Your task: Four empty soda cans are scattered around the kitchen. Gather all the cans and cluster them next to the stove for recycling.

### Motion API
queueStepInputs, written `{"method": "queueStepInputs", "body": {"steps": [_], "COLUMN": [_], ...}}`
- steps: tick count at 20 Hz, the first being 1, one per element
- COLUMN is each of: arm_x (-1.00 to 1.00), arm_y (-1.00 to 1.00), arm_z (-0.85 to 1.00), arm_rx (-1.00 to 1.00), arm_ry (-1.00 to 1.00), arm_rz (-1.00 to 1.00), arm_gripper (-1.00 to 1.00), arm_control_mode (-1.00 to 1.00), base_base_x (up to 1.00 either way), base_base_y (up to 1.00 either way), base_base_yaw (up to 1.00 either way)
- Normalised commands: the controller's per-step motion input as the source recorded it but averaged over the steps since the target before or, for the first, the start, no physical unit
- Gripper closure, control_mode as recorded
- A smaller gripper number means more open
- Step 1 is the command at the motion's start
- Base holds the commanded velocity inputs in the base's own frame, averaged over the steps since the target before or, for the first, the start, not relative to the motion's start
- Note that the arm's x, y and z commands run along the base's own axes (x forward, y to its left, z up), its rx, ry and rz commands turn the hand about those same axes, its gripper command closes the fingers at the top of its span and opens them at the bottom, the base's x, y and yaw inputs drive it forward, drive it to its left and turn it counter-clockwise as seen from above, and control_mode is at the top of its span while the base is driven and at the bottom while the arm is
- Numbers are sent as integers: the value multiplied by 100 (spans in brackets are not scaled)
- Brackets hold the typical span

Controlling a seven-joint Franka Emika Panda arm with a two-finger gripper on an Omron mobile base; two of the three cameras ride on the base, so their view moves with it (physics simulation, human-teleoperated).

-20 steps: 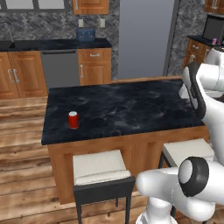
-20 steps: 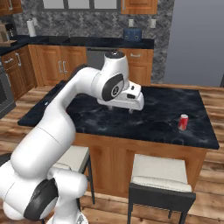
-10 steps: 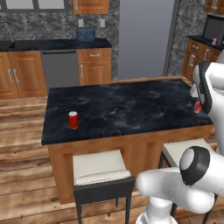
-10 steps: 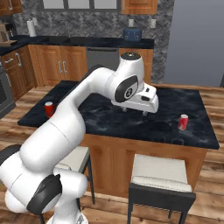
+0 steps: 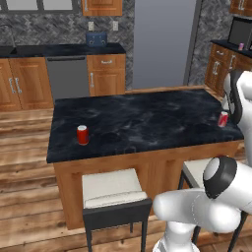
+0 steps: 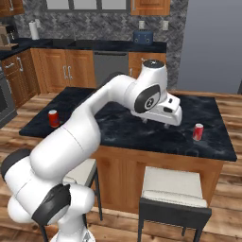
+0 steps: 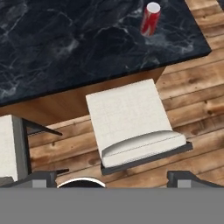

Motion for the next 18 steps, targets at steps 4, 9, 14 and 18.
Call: {"method": "queueStepInputs", "body": {"steps": [4, 9, 14, 18], "arm_x": [4, 14, 15, 21], "arm_y": [-24, -24, -23, -16], "arm_z": [-18, -11, -10, -4], "arm_rx": [0, 0, 0, 0], "arm_ry": [-3, -1, 0, 0], "arm_rz": [-5, -5, -5, -6], "arm_gripper": [-100, -100, -100, -100], "arm_control_mode": [-100, -100, -100, -100], "base_base_x": [0, 0, 0, 0], "base_base_y": [0, 0, 0, 0], "base_base_yaw": [0, 0, 0, 0]}}
